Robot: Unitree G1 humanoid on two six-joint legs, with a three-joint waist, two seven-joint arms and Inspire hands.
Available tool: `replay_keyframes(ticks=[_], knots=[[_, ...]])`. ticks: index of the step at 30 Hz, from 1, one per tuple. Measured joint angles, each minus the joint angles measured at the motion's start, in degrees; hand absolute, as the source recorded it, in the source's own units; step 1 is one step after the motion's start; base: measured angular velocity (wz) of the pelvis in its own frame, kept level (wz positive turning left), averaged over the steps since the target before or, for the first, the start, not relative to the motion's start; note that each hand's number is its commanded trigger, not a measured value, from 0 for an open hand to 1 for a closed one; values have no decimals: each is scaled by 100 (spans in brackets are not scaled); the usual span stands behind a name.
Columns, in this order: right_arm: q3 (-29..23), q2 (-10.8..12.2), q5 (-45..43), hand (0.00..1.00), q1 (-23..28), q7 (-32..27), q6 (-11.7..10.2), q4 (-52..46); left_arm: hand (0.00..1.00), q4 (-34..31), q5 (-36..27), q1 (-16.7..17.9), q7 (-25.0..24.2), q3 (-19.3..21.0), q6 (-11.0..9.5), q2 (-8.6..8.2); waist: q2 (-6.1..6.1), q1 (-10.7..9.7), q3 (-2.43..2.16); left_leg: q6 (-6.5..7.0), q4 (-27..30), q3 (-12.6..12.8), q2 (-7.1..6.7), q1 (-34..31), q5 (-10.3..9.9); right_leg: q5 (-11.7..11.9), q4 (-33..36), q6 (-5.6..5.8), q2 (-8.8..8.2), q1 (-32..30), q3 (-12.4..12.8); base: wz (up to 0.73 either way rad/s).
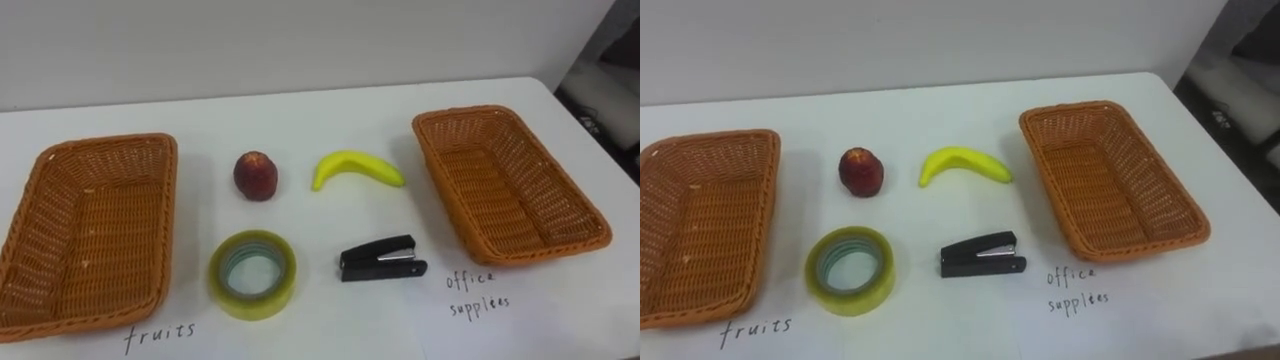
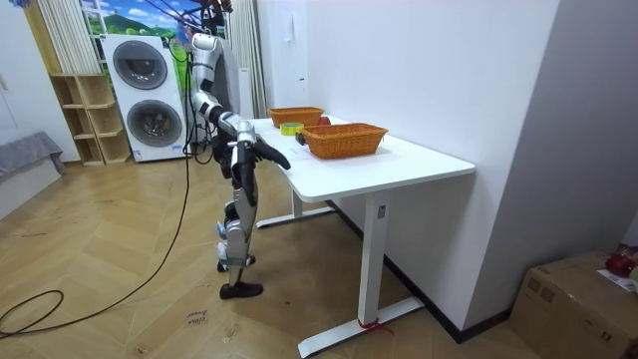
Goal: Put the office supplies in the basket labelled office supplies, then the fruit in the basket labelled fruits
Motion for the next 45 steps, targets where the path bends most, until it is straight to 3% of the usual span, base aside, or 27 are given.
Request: replay_keyframes(ticks=[6,13,18,24,31,39,45], knots=[[-1,-221,-481,0,-42,-359,-108,-902,0,7,-2,2,-27,-30,11,-1,-32,45,-2,10,26,-51,-5,-137,11,0,65,0,-8,-160,-29,0],[4,-264,-1007,0,-216,-370,-108,-1545,0,166,102,-116,-27,-39,129,9,-76,146,9,15,30,-46,-7,-129,14,0,77,1,-9,-178,-23,0],[3,-520,-1047,0,-511,-316,-110,-1793,0,174,114,-146,-28,-114,156,12,-76,143,16,15,26,-53,-5,-129,14,0,77,1,-10,-177,-40,0],[12,-716,-1067,0,-742,-119,-108,-2045,0,175,209,-196,-133,-118,159,33,-158,225,59,15,20,-36,0,-131,14,-1,76,2,-3,-191,-23,-2],[307,-717,-1119,0,-873,156,-108,-2576,0,197,333,-197,-270,-135,166,70,-305,319,8,14,55,-63,1,-149,14,-1,74,1,-4,-176,-52,2],[745,-804,-1129,0,-1329,488,-108,-2751,0,319,378,-145,-139,-260,170,69,-247,445,3,14,91,-143,-6,-155,14,0,65,2,-19,-122,-195,6],[1127,-808,-1802,0,-1369,900,-107,-2856,0,443,472,-121,-131,-249,184,74,-142,481,47,-2,88,-206,7,-138,23,0,52,2,-21,-74,-334,7]])
